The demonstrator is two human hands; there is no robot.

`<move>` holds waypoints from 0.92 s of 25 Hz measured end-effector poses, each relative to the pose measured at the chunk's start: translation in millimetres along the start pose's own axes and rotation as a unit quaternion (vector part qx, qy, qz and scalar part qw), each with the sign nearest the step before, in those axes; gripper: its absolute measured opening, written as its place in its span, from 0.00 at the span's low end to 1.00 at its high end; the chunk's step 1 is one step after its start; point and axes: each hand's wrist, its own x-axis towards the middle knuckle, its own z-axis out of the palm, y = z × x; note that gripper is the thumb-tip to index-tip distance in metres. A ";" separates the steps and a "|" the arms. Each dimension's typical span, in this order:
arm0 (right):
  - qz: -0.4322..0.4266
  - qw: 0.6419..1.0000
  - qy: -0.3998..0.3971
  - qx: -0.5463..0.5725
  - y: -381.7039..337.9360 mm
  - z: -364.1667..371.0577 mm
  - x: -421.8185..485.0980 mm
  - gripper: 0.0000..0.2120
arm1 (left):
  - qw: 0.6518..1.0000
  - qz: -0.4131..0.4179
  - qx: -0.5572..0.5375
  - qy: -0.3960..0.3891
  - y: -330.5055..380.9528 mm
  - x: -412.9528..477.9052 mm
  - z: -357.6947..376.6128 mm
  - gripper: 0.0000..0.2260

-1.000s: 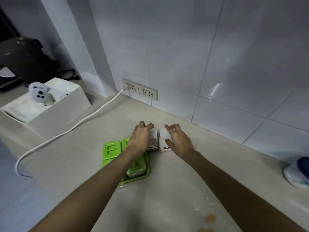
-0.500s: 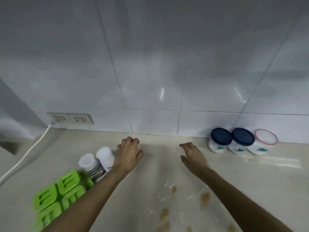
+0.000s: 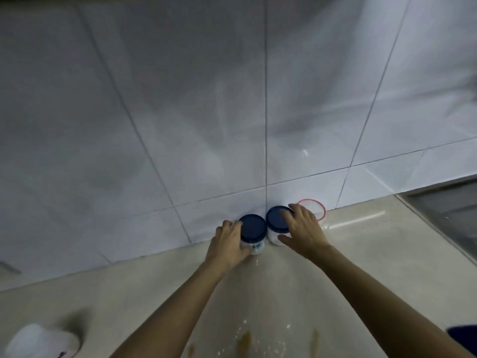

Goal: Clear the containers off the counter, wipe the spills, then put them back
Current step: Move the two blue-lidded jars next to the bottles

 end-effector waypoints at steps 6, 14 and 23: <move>-0.031 0.994 -0.092 -0.058 17.2 15.7 35.3 0.34 | 0.999 -0.038 0.018 -0.028 30.7 53.3 17.9 0.30; -0.066 0.996 -0.049 -0.019 14.9 21.2 48.2 0.35 | 0.999 -0.022 -0.024 0.003 9.6 55.8 20.6 0.32; -0.125 0.974 -0.089 0.167 -109.0 17.6 -5.9 0.36 | 0.979 -0.158 -0.108 0.071 -106.2 -111.9 -12.5 0.33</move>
